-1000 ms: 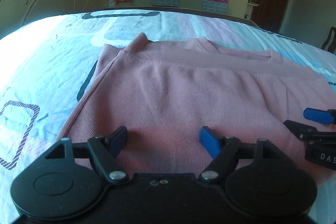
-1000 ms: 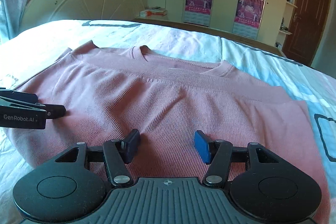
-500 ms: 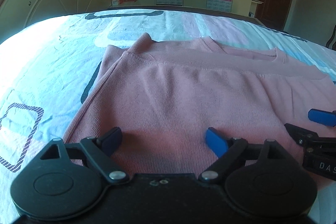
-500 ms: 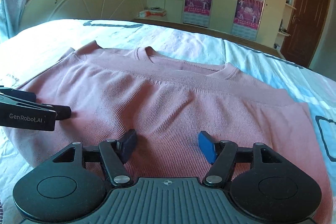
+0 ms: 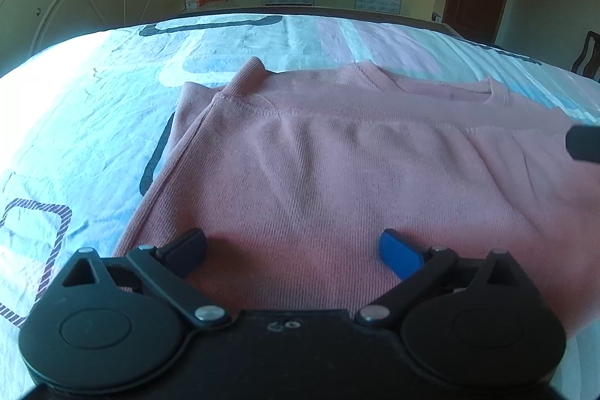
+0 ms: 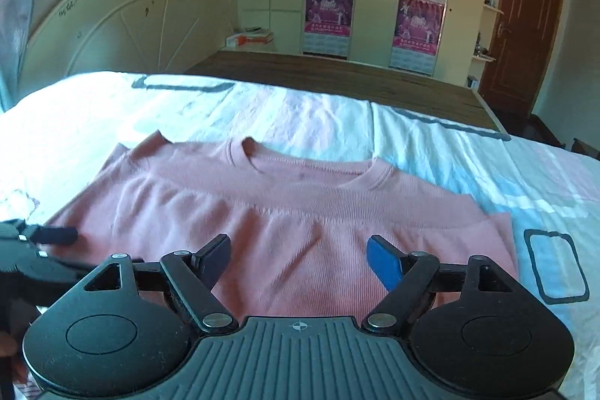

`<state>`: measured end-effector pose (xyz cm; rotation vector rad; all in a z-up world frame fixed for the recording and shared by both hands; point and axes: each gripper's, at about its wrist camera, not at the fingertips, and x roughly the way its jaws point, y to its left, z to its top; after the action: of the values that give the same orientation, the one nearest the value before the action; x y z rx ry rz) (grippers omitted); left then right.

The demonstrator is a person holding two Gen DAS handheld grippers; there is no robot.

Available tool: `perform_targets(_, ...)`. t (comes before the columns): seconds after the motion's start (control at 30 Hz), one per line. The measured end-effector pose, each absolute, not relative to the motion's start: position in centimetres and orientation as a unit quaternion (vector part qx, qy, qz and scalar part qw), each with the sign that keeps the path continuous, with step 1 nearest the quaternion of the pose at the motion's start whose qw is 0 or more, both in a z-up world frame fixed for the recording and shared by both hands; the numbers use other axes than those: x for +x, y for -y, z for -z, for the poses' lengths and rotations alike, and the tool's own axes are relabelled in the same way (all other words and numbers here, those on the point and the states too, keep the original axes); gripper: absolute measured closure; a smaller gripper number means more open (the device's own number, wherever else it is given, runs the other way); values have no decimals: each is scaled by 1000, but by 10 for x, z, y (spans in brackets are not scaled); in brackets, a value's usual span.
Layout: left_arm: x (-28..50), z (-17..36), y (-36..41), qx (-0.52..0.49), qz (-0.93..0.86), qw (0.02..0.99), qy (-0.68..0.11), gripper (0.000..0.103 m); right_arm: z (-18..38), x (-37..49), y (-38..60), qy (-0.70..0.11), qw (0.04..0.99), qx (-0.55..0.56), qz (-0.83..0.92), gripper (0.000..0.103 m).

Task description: Fold small clothes

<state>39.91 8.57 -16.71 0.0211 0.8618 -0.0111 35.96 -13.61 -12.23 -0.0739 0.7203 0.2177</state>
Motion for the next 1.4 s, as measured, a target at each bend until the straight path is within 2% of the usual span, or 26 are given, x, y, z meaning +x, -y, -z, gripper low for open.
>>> perform_targets(0.1, 400, 168, -88, 12, 12, 909, -417, 1, 122, 365, 125, -354, 930, -38, -88, 20)
perform_targets(0.23, 400, 168, -90, 10, 20, 908, -418, 1, 165, 369, 115, -417, 906, -41, -64, 19)
perform_targets(0.37, 400, 164, -93, 6, 28, 904, -426, 1, 188, 355, 104, -400, 912, -78, -45, 7)
perform_targets(0.67, 389, 151, -106, -3, 37, 895, -444, 5, 176, 349, 114, -398, 916, -23, -38, 7)
perform_targets(1.07, 350, 144, -135, -51, 40, 884, -464, 7, 164, 338, 115, -382, 923, -21, -41, 7)
perform_targets(1.3, 320, 152, -165, -163, 38, 857, -487, 14, 163, 334, 120, -378, 925, -22, -43, 7)
perform_targets(1.4, 311, 155, -177, -216, 38, 855, -470, 14, 165, 332, 122, -379, 924, -16, -45, 7)
